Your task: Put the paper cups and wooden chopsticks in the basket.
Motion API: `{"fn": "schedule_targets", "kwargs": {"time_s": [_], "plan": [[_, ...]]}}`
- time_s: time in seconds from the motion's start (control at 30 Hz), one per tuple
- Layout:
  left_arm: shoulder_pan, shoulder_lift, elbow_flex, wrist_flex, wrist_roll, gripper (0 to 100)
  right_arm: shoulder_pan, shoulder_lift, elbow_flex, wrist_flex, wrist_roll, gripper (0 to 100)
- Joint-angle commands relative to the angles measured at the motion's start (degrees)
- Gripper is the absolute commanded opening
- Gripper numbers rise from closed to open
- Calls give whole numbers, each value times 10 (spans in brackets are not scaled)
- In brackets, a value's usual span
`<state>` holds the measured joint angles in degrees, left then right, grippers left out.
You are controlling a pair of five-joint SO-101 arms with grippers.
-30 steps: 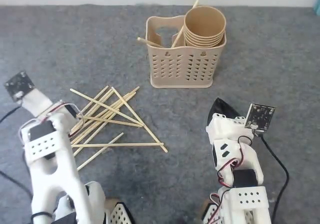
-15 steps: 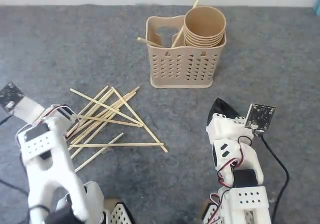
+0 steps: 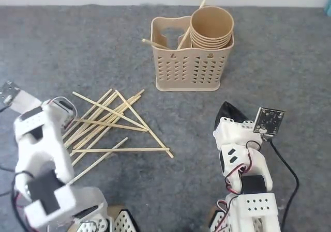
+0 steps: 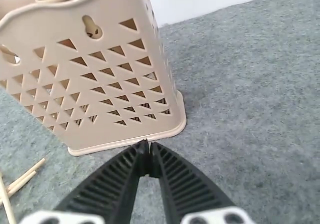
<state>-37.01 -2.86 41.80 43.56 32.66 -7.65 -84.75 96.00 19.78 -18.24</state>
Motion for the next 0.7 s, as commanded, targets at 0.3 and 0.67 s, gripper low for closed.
{"fn": "schedule_targets", "kwargs": {"time_s": [0.3,0.67], "plan": [[25,80,-110,-8,25,135,1,-16,9,16,40,9],[25,83,-112,4,3,22,1,-17,9,19,43,9]]}}
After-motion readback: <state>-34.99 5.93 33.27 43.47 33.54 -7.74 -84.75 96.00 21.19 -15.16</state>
